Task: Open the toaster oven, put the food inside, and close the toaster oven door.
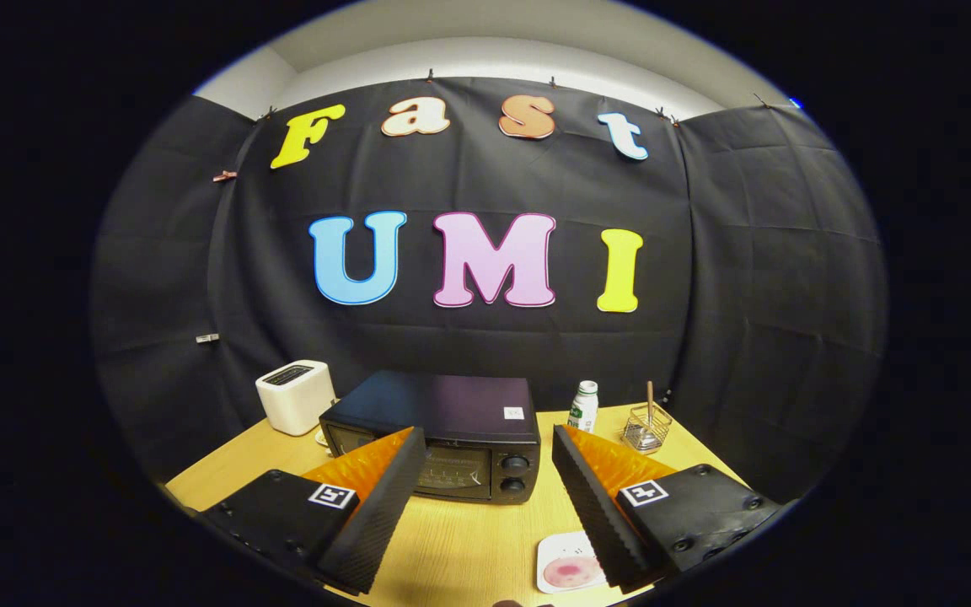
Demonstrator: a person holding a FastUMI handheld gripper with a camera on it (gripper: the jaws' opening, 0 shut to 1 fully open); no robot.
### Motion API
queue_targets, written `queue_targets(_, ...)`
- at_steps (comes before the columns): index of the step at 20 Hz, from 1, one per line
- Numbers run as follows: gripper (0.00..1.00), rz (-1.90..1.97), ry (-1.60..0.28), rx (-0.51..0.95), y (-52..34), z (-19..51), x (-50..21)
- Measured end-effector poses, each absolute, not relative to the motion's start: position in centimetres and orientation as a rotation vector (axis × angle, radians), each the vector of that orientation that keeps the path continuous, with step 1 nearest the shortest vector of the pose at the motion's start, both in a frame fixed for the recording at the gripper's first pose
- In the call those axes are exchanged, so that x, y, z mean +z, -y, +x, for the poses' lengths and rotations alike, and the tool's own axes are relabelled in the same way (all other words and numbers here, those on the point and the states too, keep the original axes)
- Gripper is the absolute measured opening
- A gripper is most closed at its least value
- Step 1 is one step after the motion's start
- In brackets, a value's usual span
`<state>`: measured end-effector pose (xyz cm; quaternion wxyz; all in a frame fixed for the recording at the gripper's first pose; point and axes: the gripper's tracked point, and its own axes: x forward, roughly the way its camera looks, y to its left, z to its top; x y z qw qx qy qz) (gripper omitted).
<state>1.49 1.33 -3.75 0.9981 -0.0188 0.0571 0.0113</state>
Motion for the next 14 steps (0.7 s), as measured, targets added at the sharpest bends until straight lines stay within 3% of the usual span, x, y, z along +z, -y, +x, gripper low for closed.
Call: queue_targets(14,0.98,-0.033,-0.156,0.053,-8.4,6.3,-5.4)
